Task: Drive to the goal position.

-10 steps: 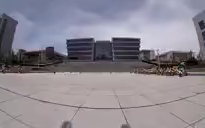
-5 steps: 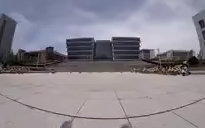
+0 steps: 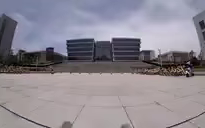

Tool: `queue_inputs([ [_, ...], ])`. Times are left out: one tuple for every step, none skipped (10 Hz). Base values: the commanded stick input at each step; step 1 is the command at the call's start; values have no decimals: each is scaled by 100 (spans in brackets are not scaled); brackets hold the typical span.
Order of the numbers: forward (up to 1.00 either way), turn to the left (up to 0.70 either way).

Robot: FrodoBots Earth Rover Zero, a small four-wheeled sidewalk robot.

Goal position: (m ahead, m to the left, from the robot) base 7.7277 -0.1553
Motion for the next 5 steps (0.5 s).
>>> queue_inputs([
  [70, 0],
  [70, 0],
  [70, 0],
  [70, 0],
  [70, 0],
])
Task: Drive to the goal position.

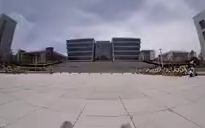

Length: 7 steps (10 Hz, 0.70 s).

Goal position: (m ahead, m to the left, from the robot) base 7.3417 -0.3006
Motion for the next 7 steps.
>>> queue_inputs([
  [70, 0],
  [70, 0],
  [70, 0],
  [70, 0],
  [70, 0],
  [70, 0],
  [70, 0],
])
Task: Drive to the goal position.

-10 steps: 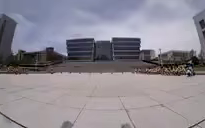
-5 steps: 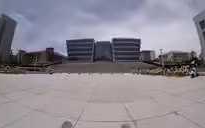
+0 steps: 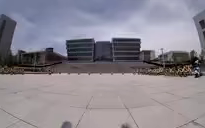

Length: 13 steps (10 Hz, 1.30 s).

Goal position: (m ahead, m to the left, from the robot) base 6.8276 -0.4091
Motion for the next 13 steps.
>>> queue_inputs([
  [70, 0],
  [70, 0],
  [70, 0],
  [70, 0],
  [70, 0],
  [70, 0],
  [70, 0],
  [70, 0],
  [70, 0],
  [70, 0],
  [70, 0],
  [70, 0],
  [70, 0],
])
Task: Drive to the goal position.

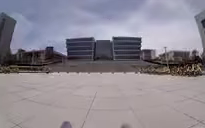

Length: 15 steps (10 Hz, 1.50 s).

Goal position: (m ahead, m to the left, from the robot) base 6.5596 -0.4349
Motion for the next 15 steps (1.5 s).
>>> queue_inputs([
  [70, 0],
  [70, 0],
  [70, 0],
  [70, 0],
  [70, 0],
  [70, 0],
  [70, 0],
  [70, 0],
  [70, 0],
  [70, 0],
  [70, 0],
  [70, 0],
  [70, 0],
  [70, 0],
  [70, 0],
])
